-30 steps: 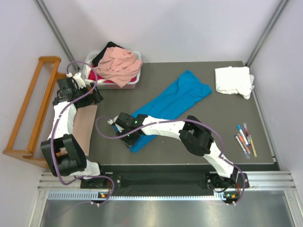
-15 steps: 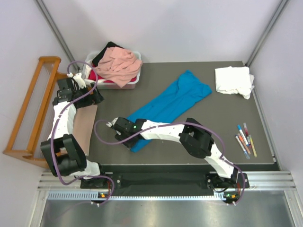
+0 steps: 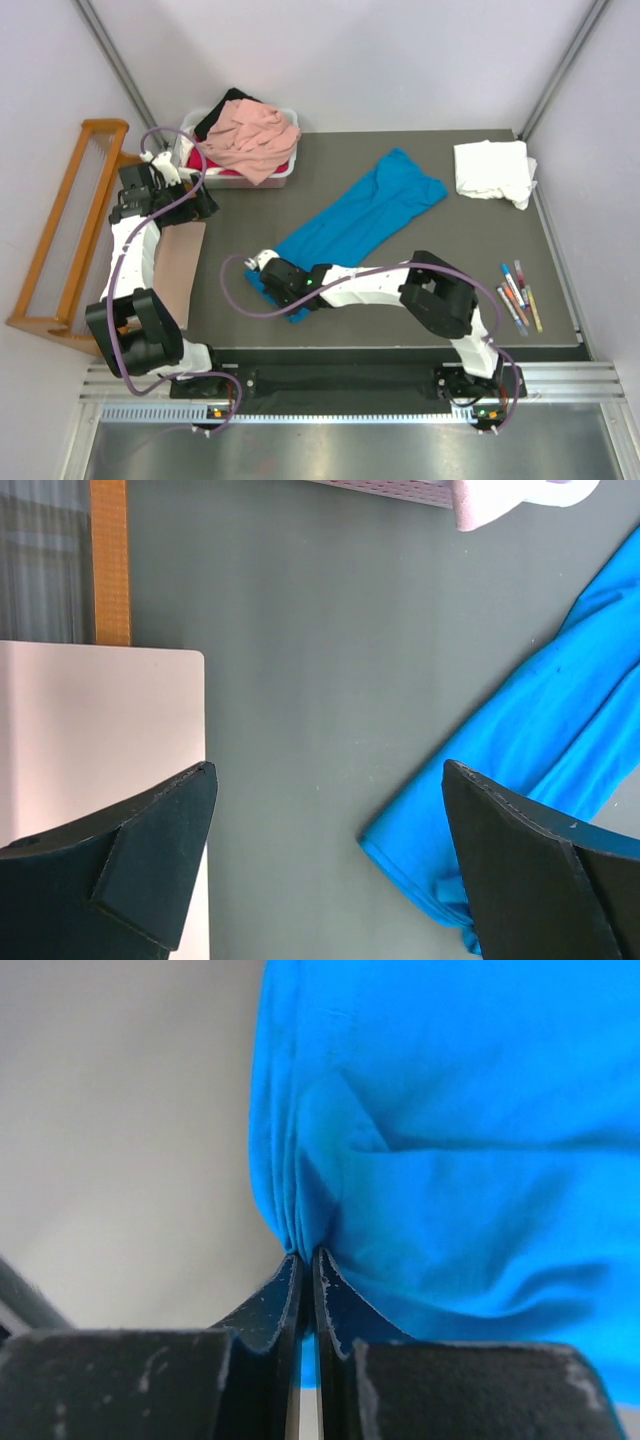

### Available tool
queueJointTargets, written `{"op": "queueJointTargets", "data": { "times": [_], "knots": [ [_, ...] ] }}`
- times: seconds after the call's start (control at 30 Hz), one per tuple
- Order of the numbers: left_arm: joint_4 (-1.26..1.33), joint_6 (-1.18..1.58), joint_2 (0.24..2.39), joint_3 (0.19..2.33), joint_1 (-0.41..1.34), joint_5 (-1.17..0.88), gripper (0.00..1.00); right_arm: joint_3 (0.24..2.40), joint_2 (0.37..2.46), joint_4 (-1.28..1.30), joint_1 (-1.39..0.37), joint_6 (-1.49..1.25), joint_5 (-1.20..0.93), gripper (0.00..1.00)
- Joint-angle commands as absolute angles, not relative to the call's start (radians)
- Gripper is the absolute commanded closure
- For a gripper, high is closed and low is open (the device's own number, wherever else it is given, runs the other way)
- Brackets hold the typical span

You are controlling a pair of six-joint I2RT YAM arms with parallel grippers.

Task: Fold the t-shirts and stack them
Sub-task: Fold the tshirt

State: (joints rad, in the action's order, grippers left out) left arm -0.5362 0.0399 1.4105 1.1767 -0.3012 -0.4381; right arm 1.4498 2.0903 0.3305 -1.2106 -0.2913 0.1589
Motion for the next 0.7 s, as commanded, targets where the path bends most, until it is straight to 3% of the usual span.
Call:
{"op": "queueJointTargets", "data": {
  "times": [0.0,0.13,0.33,0.43,0.47,0.67],
  "knots": [
    [-0.541,0.028,1.374,1.227,-0.31,-0.465,0.01,1.198,2.051,0.623,-1.229,-0.331,0.078,0.96],
    [-0.538,0.034,1.367,1.232,-0.308,-0.472,0.01,1.076,1.904,0.643,-1.259,-0.353,0.029,0.92],
    [-0.525,0.049,1.361,1.217,-0.308,-0.514,0.01,1.083,1.842,0.652,-1.273,-0.359,-0.032,0.57],
    [-0.526,0.054,1.361,1.218,-0.308,-0.525,0.01,1.165,1.864,0.669,-1.275,-0.354,-0.031,0.24],
    [-0.532,0.051,1.361,1.221,-0.308,-0.526,0.01,1.183,1.867,0.672,-1.273,-0.353,-0.022,0.01],
    [-0.545,0.031,1.358,1.221,-0.31,-0.52,0.01,1.285,1.896,0.718,-1.273,-0.348,0.096,0.0]
  ]
}}
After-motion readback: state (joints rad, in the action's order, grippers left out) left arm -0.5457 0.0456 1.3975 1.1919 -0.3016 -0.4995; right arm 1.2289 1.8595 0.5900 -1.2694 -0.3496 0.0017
